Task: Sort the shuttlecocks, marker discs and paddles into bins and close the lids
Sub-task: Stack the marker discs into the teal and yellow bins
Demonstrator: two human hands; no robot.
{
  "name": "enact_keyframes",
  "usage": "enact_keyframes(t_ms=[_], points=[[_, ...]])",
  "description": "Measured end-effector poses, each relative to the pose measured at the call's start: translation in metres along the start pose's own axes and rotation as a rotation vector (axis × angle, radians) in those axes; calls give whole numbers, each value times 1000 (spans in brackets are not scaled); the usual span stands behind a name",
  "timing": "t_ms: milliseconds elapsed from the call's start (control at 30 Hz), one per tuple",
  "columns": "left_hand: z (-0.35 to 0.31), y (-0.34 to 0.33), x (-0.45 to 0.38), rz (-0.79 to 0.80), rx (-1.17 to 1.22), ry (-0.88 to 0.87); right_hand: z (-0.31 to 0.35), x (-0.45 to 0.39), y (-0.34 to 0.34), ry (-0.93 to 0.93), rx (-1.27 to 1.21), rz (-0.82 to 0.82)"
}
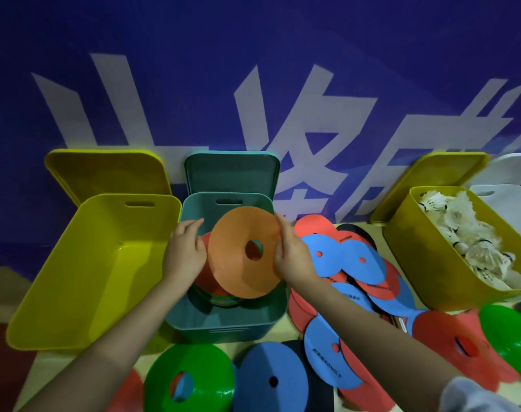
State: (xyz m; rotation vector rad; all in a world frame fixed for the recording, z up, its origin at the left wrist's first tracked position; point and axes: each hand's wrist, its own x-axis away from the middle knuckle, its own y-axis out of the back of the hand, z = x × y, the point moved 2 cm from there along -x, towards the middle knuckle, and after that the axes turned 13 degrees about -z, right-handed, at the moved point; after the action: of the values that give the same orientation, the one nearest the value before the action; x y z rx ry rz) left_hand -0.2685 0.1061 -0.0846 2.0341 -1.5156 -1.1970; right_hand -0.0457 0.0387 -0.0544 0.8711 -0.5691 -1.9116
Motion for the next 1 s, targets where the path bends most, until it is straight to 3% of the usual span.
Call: enact_keyframes(t_ms=[167, 400, 600, 700, 800, 1000], points=[[18, 13, 8, 57, -26, 75, 20, -13, -38, 2, 62, 106], [25, 20, 6, -50, 77, 282, 15, -7, -89, -93, 165, 238], [24, 18, 7, -74, 105, 308, -13, 5, -121, -190, 224, 444], [24, 18, 7, -78, 106, 309, -22, 6, -124, -290, 335, 462], [23, 20, 7, -77, 106, 321, -15, 4, -117, -245, 348, 428], [16, 42, 38, -105, 106, 95, 29, 21, -52, 43, -39, 329]])
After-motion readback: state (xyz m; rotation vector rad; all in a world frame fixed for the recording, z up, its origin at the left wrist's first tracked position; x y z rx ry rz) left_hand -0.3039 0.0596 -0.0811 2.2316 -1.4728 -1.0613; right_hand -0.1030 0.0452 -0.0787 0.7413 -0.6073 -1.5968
